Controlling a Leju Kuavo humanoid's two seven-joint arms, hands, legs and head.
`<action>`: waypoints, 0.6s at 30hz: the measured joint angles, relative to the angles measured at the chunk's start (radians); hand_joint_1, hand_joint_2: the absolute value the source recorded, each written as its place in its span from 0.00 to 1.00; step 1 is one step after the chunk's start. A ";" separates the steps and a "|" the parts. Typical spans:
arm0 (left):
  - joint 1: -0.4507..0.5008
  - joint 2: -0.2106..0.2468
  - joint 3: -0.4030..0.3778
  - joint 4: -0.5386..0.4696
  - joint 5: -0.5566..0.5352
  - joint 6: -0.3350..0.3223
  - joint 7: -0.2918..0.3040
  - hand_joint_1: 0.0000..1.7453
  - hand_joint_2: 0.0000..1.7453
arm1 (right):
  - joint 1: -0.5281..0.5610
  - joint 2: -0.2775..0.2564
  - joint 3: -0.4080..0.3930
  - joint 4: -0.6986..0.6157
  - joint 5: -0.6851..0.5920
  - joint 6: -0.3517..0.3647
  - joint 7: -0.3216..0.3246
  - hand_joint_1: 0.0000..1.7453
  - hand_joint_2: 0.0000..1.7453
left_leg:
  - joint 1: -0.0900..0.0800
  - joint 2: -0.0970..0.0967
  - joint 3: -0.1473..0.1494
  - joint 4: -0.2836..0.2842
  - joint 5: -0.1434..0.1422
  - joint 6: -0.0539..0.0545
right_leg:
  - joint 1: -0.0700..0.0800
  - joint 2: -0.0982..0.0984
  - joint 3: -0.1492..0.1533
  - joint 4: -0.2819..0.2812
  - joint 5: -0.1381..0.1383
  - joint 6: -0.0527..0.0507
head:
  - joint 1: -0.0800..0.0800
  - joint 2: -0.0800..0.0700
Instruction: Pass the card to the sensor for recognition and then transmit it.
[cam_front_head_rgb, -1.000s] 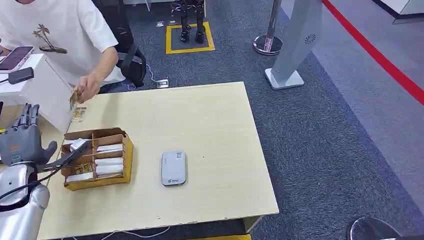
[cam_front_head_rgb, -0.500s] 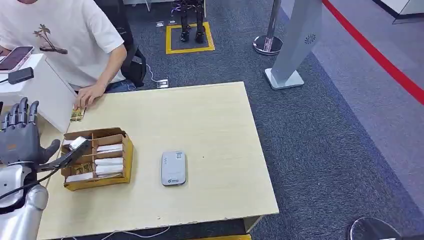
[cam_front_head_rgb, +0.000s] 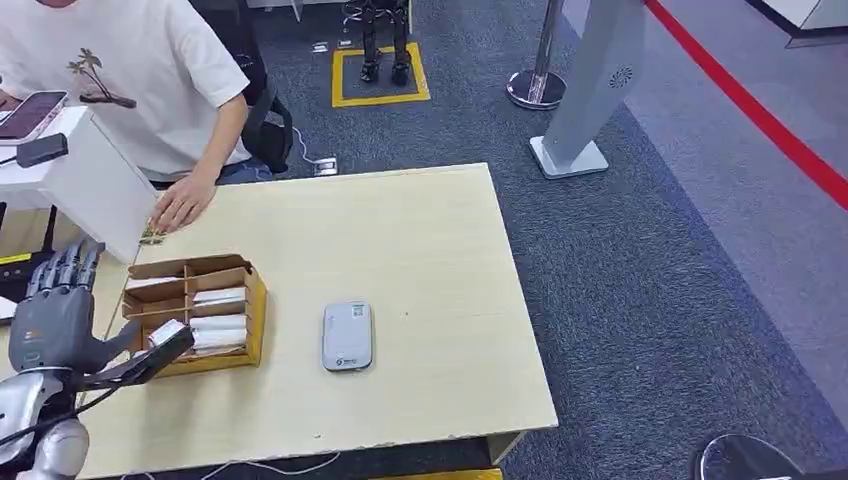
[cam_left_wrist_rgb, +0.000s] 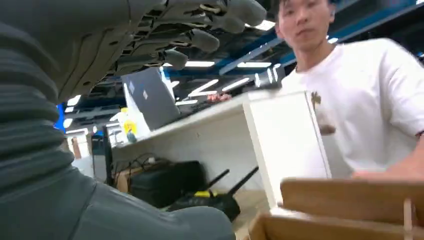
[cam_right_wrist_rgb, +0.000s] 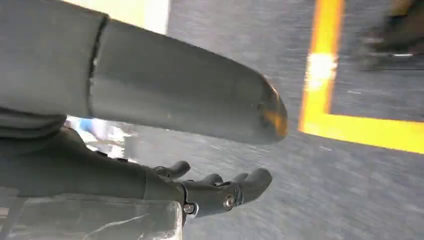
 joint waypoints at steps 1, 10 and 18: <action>0.008 0.005 -0.001 -0.033 0.000 -0.020 0.001 0.00 1.00 | -0.006 0.000 -0.002 0.000 -0.003 -0.003 -0.004 0.00 0.00 | 0.000 0.000 0.000 0.000 0.000 0.000 | 0.000 0.000 0.000 0.000 0.000 0.000 | 0.000 0.000; 0.080 0.011 -0.026 -0.125 -0.023 -0.022 0.008 0.00 1.00 | -0.012 0.000 -0.012 0.000 -0.009 -0.006 -0.010 0.00 0.00 | 0.000 0.000 0.000 0.000 0.000 0.000 | 0.000 0.000 0.000 0.000 0.000 0.000 | 0.000 0.000; 0.081 0.011 -0.026 -0.125 -0.023 -0.022 0.008 0.00 1.00 | -0.012 0.000 -0.013 0.000 -0.009 -0.006 -0.010 0.00 0.00 | 0.000 0.000 0.000 0.000 0.000 0.000 | 0.000 0.000 0.000 0.000 0.000 0.000 | 0.000 0.000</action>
